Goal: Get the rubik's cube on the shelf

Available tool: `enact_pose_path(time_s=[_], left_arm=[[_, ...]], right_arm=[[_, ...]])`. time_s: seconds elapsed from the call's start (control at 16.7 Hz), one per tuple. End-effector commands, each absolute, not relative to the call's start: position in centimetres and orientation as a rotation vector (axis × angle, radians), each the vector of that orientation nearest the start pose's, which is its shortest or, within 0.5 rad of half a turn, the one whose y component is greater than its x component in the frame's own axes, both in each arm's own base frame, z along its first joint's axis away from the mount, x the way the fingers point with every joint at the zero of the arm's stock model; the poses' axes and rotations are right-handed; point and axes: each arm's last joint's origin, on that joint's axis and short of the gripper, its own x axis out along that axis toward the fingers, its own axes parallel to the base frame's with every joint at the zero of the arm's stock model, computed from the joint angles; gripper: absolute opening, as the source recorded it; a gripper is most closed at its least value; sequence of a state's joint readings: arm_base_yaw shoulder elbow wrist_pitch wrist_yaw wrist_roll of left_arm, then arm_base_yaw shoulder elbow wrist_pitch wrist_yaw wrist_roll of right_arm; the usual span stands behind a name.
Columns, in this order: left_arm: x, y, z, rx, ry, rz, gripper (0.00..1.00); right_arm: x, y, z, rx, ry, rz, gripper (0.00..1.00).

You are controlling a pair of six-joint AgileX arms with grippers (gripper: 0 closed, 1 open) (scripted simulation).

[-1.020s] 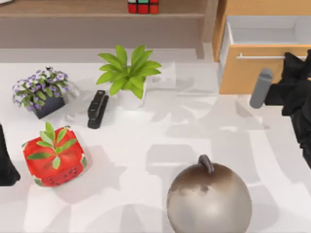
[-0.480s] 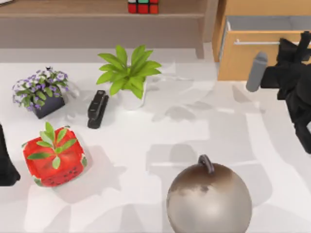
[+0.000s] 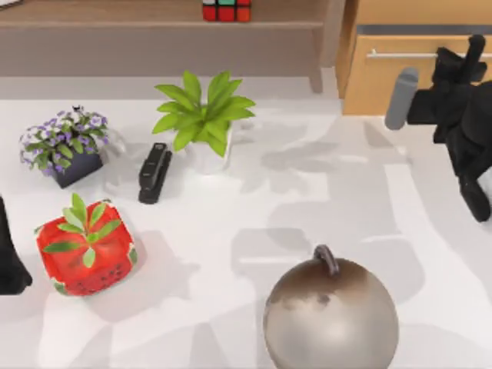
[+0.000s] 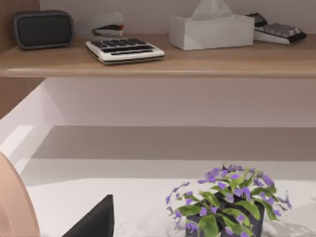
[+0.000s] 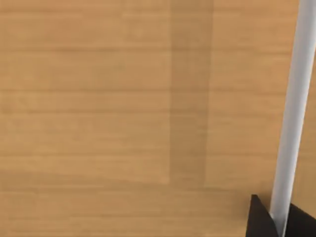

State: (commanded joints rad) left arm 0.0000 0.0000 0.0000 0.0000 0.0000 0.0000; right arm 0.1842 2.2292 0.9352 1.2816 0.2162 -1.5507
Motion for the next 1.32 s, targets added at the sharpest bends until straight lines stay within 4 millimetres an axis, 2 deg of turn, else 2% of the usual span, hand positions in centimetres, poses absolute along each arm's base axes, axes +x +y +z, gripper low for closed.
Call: enact_pose_path(time_s=[0.3, 0.6, 1.32], left_arm=[[10.6, -0.1, 16.0, 0.0, 0.0, 0.0, 1.0], [10.6, -0.1, 16.0, 0.0, 0.0, 0.0, 1.0], [10.6, -0.1, 16.0, 0.0, 0.0, 0.0, 1.0]], right_arm=[[43.6, 7.1, 8.8, -1.565, 0.014, 0.003, 0.0], [43.9, 7.1, 8.8, -1.565, 0.014, 0.001, 0.0], [43.9, 7.1, 8.8, -1.565, 0.014, 0.001, 0.9]])
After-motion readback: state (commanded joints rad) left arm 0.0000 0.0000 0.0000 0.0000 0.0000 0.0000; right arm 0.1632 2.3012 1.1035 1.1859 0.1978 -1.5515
